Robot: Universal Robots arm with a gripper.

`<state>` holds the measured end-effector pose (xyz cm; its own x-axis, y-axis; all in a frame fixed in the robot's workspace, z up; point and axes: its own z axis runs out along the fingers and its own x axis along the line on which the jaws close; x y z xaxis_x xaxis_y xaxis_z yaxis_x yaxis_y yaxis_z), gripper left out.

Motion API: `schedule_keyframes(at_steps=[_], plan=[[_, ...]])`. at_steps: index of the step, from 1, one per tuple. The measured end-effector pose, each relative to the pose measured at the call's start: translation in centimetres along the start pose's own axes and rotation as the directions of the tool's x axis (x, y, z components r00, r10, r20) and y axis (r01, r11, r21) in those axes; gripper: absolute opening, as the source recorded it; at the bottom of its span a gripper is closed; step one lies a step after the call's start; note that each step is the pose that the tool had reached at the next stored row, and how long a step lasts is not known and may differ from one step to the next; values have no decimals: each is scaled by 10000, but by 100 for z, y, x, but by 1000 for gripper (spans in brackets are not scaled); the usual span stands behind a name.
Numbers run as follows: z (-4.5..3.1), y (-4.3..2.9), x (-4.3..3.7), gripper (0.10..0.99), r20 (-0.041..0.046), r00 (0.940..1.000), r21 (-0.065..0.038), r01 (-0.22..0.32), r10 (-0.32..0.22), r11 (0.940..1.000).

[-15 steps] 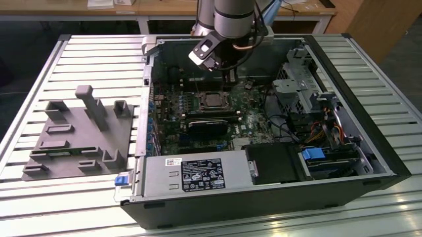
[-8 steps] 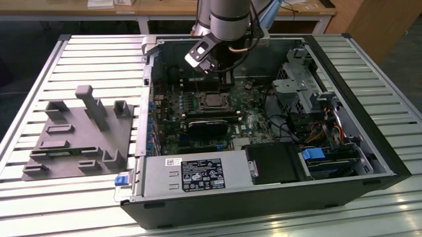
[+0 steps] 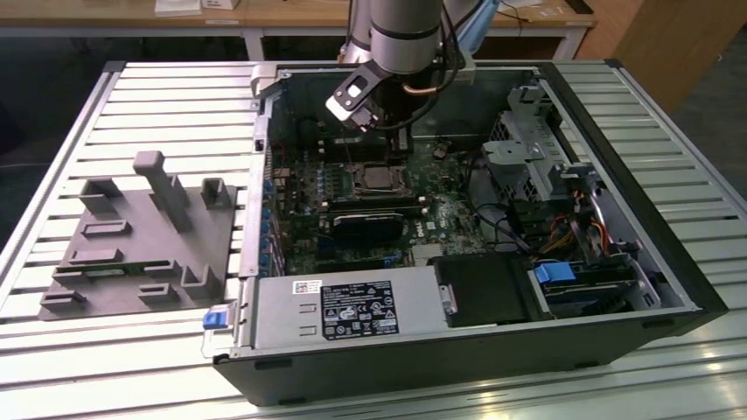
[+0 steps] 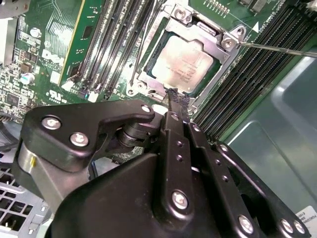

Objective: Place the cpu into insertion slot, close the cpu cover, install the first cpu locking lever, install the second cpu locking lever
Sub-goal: 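Close the cpu cover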

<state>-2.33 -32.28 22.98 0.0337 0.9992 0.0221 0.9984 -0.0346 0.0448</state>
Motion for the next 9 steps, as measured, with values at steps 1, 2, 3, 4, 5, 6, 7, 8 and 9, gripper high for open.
schedule_keyframes(at_steps=[1, 2, 3, 4, 5, 6, 7, 8, 9], plan=[[4, -1, 0, 106, 3, 10000, 87, -4, 4, 10000], [4, -1, -1, 106, 7, 10000, 112, -4, 4, 9999], [3, -1, -1, 106, 9, 10000, 112, -4, 4, 9999], [4, -1, -1, 106, 9, 10000, 112, -4, 4, 9999], [3, -1, -1, 106, 12, 10000, 113, -4, 4, 9999], [3, -1, -1, 106, 13, 10000, 113, -4, 3, 9999], [5, -2, -1, 106, 14, 10000, 113, -3, 3, 9999], [7, -6, -1, 106, 13, 10000, 112, -4, 4, 9999], [9, -13, -1, 106, 12, 10000, 112, -4, 4, 9999]])
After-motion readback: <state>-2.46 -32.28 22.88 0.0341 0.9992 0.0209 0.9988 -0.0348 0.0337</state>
